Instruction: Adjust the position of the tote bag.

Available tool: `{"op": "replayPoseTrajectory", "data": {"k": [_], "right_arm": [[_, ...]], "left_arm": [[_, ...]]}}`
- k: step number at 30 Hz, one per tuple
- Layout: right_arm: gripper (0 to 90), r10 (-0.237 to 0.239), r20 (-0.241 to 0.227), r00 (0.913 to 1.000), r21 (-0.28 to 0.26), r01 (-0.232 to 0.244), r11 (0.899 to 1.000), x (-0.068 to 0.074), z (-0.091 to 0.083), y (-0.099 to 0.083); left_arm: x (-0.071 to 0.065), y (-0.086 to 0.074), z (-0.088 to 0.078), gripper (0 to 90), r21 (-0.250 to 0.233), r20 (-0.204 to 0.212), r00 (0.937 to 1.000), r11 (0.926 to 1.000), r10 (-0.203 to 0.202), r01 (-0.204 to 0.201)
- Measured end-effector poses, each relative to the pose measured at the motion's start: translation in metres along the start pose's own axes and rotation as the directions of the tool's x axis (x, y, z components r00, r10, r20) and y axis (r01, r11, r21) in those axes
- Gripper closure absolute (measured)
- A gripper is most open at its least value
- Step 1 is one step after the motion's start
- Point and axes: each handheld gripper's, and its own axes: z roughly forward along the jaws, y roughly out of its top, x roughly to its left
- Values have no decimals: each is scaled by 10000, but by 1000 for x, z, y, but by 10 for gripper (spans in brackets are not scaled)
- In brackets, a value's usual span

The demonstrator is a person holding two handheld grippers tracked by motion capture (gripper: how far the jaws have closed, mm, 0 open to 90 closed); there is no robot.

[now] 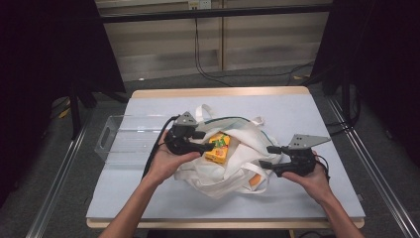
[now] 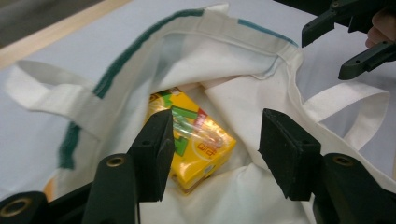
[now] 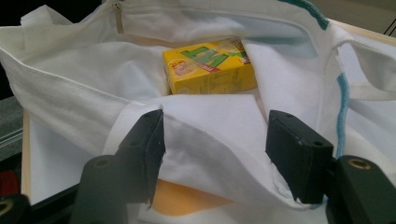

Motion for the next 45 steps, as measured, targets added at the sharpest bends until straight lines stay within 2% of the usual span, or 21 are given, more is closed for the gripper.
{"op": "replayPoseTrajectory", "data": {"k": [2, 6, 8, 10, 12, 14, 18, 20, 22, 24, 27, 33, 36, 38, 39, 41, 43, 44, 45], "right_arm": [[355, 76, 14, 10000, -69, -76, 9999, 2, -2, -1], [319, 103, 68, 9999, -364, -100, 9993, 7, -5, -4], [310, 239, 100, 9997, -432, -235, 9988, 8, -5, -7], [303, 178, 158, 9997, -337, -173, 9993, 8, -4, -8], [301, 234, 149, 9996, -387, -228, 9990, 8, -5, -8], [298, 205, 125, 9997, -439, -199, 9988, 8, -6, -8], [296, 228, 99, 9997, -424, -224, 9988, 8, -6, -8], [296, 214, 112, 9997, -391, -209, 9990, 8, -6, -9], [296, 215, 97, 9997, -383, -211, 9990, 7, -6, -9], [295, 219, 87, 9997, -406, -215, 9989, 7, -5, -9], [292, 210, 132, 9997, -347, -205, 9992, 7, -4, -9], [291, 236, 121, 9996, -328, -232, 9992, 6, -4, -9], [291, 235, 78, 9997, -290, -232, 9993, 6, -3, -10], [291, 246, 62, 9997, -295, -244, 9993, 5, -3, -10], [291, 242, 58, 9997, -290, -241, 9993, 5, -3, -10], [291, 221, 96, 9997, -265, -219, 9994, 6, -3, -10], [291, 235, 95, 9997, -250, -233, 9994, 5, -3, -11], [291, 263, 78, 9996, -241, -261, 9994, 5, -2, -11], [291, 230, 61, 9997, -248, -229, 9994, 4, -2, -11]], "left_arm": [[-2, 2, 6, 441, 12, 6, 10000, 10000, -98, 98], [-1, 7, 17, 382, 369, -157, 9996, 9991, -214, 220], [-2, 8, 25, 338, 678, -268, 9994, 9974, -241, 259], [-3, 7, 33, 310, 1141, -626, 9975, 9927, -313, 383], [-2, 5, 40, 301, 1231, -545, 9974, 9910, -466, 530], [-1, 4, 46, 272, 1587, -637, 9966, 9853, -530, 626], [0, 1, 53, 243, 1899, -787, 9949, 9788, -633, 773], [2, 0, 57, 228, 2208, -802, 9941, 9713, -727, 889], [2, -1, 61, 222, 2296, -991, 9919, 9681, -789, 1000], [3, -2, 65, 208, 2487, -960, 9921, 9631, -812, 1029], [2, -3, 71, 212, 2773, -1072, 9919, 9561, -676, 951], [3, -4, 81, 151, 3037, -1310, 9857, 9422, -1060, 1416], [1, -3, 85, 141, 3170, -1512, 9846, 9391, -881, 1327], [-1, -3, 87, 128, 3296, -1744, 9807, 9333, -880, 1423], [-2, -3, 89, 127, 3391, -1795, 9810, 9315, -737, 1320], [-1, -3, 90, 121, 3325, -1867, 9786, 9318, -865, 1458], [0, -4, 92, 116, 3385, -1891, 9739, 9227, -1255, 1846], [0, -4, 94, 112, 3379, -1900, 9731, 9220, -1300, 1891], [2, -5, 96, 108, 3501, -1876, 9733, 9168, -1325, 1922]]}}
